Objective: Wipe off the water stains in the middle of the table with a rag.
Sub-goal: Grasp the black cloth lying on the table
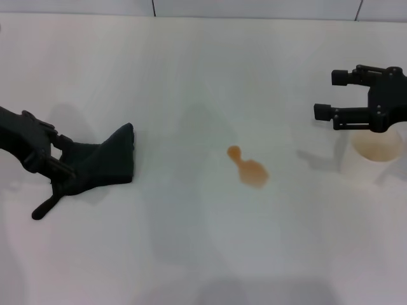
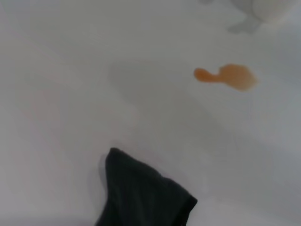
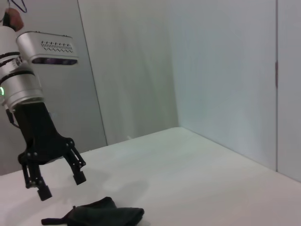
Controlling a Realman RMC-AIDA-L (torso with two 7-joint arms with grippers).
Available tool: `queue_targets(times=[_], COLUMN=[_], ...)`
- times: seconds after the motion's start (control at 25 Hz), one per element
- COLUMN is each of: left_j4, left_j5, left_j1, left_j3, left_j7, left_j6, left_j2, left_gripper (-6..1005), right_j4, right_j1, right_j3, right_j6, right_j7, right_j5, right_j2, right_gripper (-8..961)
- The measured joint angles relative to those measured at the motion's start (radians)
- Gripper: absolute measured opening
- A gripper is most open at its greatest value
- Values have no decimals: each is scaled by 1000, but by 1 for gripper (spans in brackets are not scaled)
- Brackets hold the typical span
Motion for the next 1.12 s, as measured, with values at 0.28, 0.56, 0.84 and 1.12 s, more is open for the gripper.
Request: queue_targets(times=[0.28, 0.56, 0.84, 1.12], left_j4=[-1, -52, -113, -118], left_j5=[-9, -45, -41, -39], left_j1=[31, 34, 35, 63], left_j3=[-7, -1, 2, -3], left_j7=[29, 69, 94, 98], left_j6=[-87, -165, -233, -251], left_j2=[-3, -22, -46, -46], left_gripper=[828, 826, 825, 824], right_j4=[16, 16, 16, 19], right_j1=[0, 1, 0, -6], right_j3=[-3, -6, -5, -6], right_j6=[-3, -3, -10, -12], right_j7=[0, 0, 0, 0], right_j5=[17, 30, 30, 30], right_j2=[1, 1, 2, 1], right_gripper=[841, 841, 840, 840])
